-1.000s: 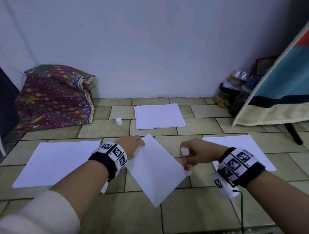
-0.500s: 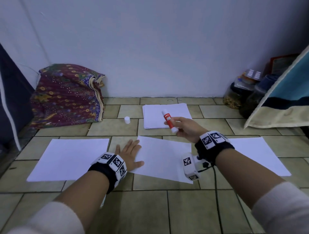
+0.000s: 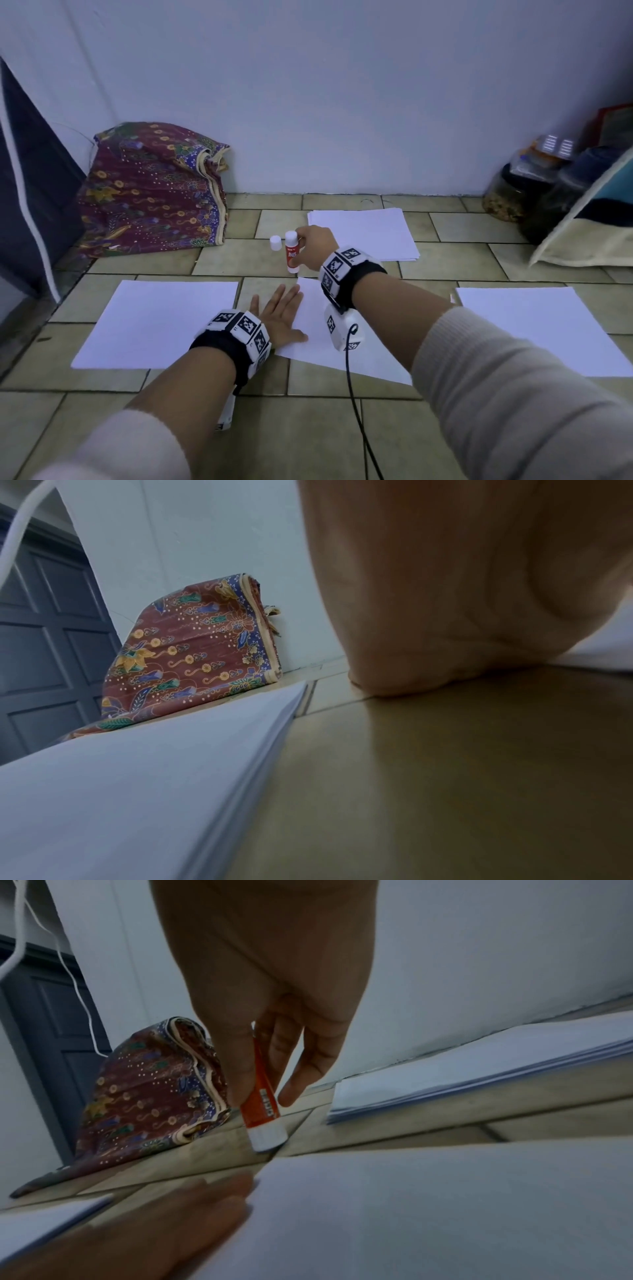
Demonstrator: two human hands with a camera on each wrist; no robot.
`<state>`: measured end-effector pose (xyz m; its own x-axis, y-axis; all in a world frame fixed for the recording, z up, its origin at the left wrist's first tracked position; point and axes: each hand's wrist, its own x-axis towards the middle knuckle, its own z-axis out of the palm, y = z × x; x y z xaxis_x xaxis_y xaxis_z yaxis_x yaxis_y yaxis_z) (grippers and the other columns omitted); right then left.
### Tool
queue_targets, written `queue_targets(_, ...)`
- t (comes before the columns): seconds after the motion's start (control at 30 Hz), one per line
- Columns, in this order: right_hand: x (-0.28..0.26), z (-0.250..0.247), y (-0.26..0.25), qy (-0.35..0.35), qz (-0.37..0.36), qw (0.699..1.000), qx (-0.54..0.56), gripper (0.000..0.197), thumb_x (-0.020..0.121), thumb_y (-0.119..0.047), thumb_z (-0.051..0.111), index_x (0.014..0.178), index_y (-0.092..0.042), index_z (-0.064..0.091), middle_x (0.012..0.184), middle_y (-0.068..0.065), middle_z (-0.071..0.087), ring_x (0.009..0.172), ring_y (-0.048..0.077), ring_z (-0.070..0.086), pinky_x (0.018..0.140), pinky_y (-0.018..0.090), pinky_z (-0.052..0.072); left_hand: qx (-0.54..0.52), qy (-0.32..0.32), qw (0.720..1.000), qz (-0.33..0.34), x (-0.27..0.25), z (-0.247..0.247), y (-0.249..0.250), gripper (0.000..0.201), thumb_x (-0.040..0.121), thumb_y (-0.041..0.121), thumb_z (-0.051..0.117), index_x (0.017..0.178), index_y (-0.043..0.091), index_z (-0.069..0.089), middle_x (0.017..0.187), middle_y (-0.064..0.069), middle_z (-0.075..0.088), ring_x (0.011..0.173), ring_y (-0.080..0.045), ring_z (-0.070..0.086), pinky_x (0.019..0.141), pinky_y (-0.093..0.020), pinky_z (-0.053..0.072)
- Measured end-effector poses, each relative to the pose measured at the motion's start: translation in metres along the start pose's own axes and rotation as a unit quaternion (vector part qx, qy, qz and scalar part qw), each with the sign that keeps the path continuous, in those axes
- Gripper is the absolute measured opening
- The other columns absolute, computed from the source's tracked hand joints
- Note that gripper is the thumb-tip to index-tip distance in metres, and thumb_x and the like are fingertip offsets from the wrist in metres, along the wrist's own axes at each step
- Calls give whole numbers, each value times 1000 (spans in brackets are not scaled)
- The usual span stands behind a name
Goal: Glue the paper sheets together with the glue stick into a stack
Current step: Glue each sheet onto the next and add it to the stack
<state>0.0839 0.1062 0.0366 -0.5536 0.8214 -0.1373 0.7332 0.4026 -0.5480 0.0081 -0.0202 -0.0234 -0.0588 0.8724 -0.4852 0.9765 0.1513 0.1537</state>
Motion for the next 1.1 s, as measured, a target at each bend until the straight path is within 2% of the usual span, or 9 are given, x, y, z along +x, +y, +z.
queue_targets(0.07,4,5,-4,4,-12,1000,-24,22,77,-10,72,96,-8,62,95,8,63,86,22,56,68,26,42,-12,-8,1000,10,-1,-1,0,135,32,72,5,152,12,-11,154,-3,-27,147,-14,-17,107,-28,-22)
queue_targets(0.23,9,7,-6,6,-8,999,-32,22,76,-13,73,91,-12,57,87,3,58,82,20,55,52,19,37,-6,-3,1000,17,-3,-2,-1,134,32,71,3,152,14,-12,159,-4,-21,147,-15,-17,114,-41,-18)
queue_targets(0.37,2,5,6,-3,10,999,38,69,74,-16,80,134,-12,48,119,8,63,110,23,58,89,30,49,4,6,1000,18,-3,0,-3,133,34,72,3,152,15,-11,159,-2,-20,147,-15,-16,114,-42,-16)
queue_targets(0.47,-10,-2,20,19,17,997,79,74,77,-19,78,141,-14,40,130,7,57,119,21,53,93,26,42,12,1,1000,17,-1,0,-4,129,35,72,3,153,21,-11,159,4,-19,147,-13,-15,116,-46,-12)
queue_targets(0.57,-28,-17,38,29,13,997,76,66,80,-24,75,138,-16,43,134,4,55,121,18,51,94,24,39,-21,-18,1000,-2,3,-3,-3,100,66,68,21,152,26,-9,159,9,-18,147,-9,-13,115,-49,-8)
queue_targets(0.73,-79,-60,95,-140,63,988,-24,80,81,-38,73,147,-25,29,152,-4,34,138,16,32,112,30,26,-21,-12,1000,-2,4,-1,-6,72,98,39,41,152,28,-5,159,12,-17,146,-6,-12,116,-46,-8)
queue_targets(0.97,-141,-107,176,-153,256,924,-240,93,63,-30,87,137,-8,36,135,7,49,121,23,50,89,30,45,-29,2,1000,1,0,-1,-5,76,94,45,41,152,28,-5,159,11,-18,146,-5,-12,117,-43,-7)
queue_targets(1.03,-153,-106,190,-137,296,909,-260,105,60,-33,89,141,-8,28,140,8,42,128,25,44,95,35,46,-19,11,1000,3,2,2,-6,80,92,53,41,153,28,-6,159,11,-17,146,-6,-12,117,-43,-6)
queue_targets(1.1,-163,-101,197,-117,310,906,-266,111,59,-36,89,143,-9,21,140,7,39,130,24,42,97,38,45,5,25,1000,2,3,5,-6,106,63,78,17,152,27,-9,159,11,-17,147,-6,-11,117,-44,-5)
